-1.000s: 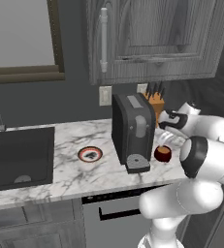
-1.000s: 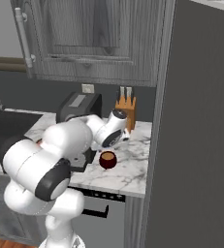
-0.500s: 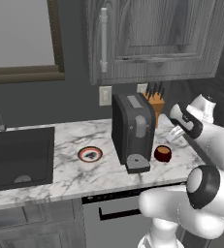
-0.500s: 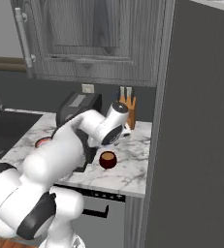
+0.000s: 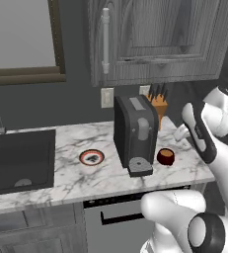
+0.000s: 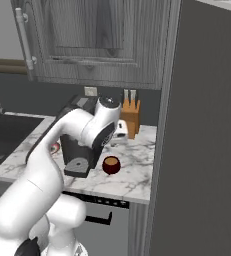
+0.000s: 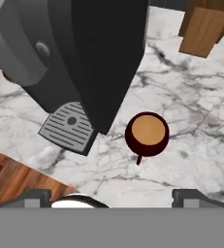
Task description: Take a sugar cube from the saucer and place it inside the coffee. Then, grab milk from the fridge and place it next to the coffee on the counter to sweeten the coffee.
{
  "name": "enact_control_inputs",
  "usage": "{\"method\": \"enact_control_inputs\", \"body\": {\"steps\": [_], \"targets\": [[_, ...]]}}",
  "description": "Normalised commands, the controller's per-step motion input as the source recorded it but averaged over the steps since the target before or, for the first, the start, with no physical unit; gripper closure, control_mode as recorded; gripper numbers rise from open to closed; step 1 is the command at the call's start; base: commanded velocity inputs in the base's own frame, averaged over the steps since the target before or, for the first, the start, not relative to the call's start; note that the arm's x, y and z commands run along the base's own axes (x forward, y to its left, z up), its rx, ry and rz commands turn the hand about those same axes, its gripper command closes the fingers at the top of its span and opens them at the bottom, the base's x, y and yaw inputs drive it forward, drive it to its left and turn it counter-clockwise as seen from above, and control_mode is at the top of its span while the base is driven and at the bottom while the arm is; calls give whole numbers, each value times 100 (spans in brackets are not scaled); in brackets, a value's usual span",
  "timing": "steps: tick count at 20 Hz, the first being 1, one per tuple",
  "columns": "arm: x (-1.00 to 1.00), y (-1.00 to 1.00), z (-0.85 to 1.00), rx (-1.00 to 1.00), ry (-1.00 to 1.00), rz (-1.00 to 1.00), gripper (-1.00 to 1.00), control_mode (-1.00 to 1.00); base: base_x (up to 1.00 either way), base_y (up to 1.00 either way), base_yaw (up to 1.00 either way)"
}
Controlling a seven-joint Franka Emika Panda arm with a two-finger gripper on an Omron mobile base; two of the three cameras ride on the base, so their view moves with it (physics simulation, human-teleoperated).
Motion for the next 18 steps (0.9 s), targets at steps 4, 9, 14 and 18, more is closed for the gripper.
{"method": "enact_control_inputs", "body": {"steps": [4, 9, 14, 18], "targets": [[-71, 39, 78, 6, 1, -22, -100, -100, 0, 0, 0], [-67, 69, 55, 7, 0, -17, -100, -100, 0, 0, 0], [-59, 96, 17, 0, 0, -12, -100, -100, 0, 0, 0], [-14, 52, 0, 2, 0, -2, -100, -100, 0, 0, 0]]}}
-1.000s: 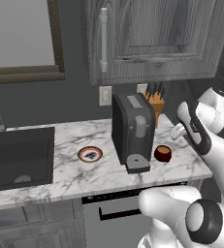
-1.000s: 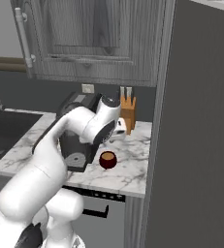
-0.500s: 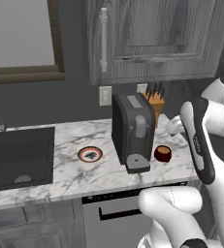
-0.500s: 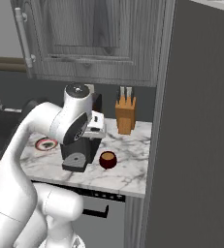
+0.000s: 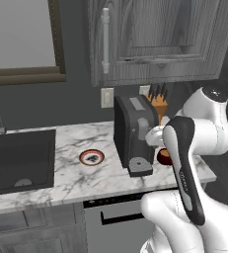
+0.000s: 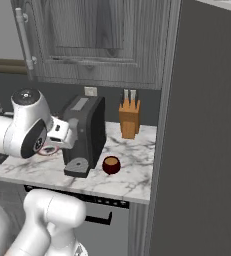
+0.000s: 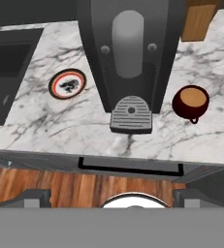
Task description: Take a sugar cube from the saucer and place it inside the coffee. Then, grab milk from the fridge and place it next to the coffee on the counter to sweeten the coffee.
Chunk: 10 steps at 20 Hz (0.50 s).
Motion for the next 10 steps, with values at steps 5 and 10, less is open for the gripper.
{"method": "enact_control_inputs", "body": {"steps": [5, 10], "targets": [[0, 0, 0, 0, 0, 0, -100, -100, 0, 0, 0], [-11, 0, 0, 0, 0, 0, -100, -100, 0, 0, 0]]}}
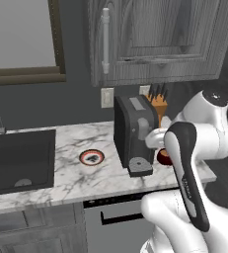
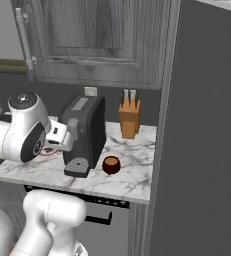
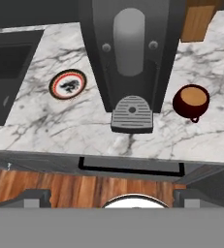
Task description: Take a sugar cube from the saucer and place it inside the coffee. Then, grab milk from the fridge and place it next to the coffee on the counter to sweeten the coffee.
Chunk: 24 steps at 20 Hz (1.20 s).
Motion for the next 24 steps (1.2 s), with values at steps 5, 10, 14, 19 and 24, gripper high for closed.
{"method": "enact_control_inputs", "body": {"steps": [5, 10, 14, 19, 24], "targets": [[-18, 0, 0, 0, 0, 1, -100, 100, -37, 1, 1], [0, 0, 0, 0, 0, 0, -100, 100, -72, 11, 0], [0, 0, 0, 0, 0, 0, -100, 100, -74, 20, 0], [0, 0, 0, 0, 0, 0, -100, 100, -67, 24, 0], [0, 0, 0, 0, 0, 0, -100, 100, -59, 26, -2]]}}
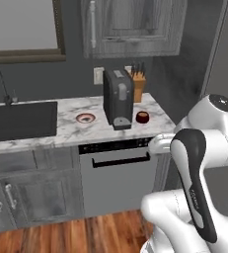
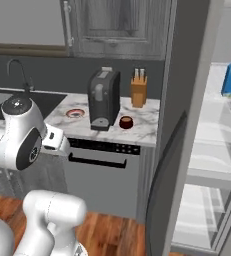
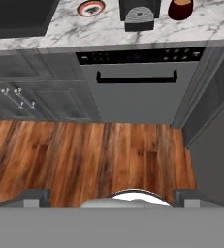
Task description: Take a sugar cube from the saucer and place it inside the coffee. Then, grab milk from the fridge and place it next to the coffee on the counter to sweeten the coffee.
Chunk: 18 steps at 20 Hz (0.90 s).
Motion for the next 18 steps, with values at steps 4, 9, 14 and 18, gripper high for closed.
{"method": "enact_control_inputs", "body": {"steps": [4, 9, 14, 18], "targets": [[0, 0, 0, 0, 0, 0, -100, 100, -63, 34, -5], [0, 0, 0, 0, 0, 0, -100, 100, -77, 45, -5], [0, 0, 0, 0, 0, 0, -100, 100, -91, 52, -7], [0, 0, 0, 0, 0, 0, -100, 100, -100, 46, -19]]}}
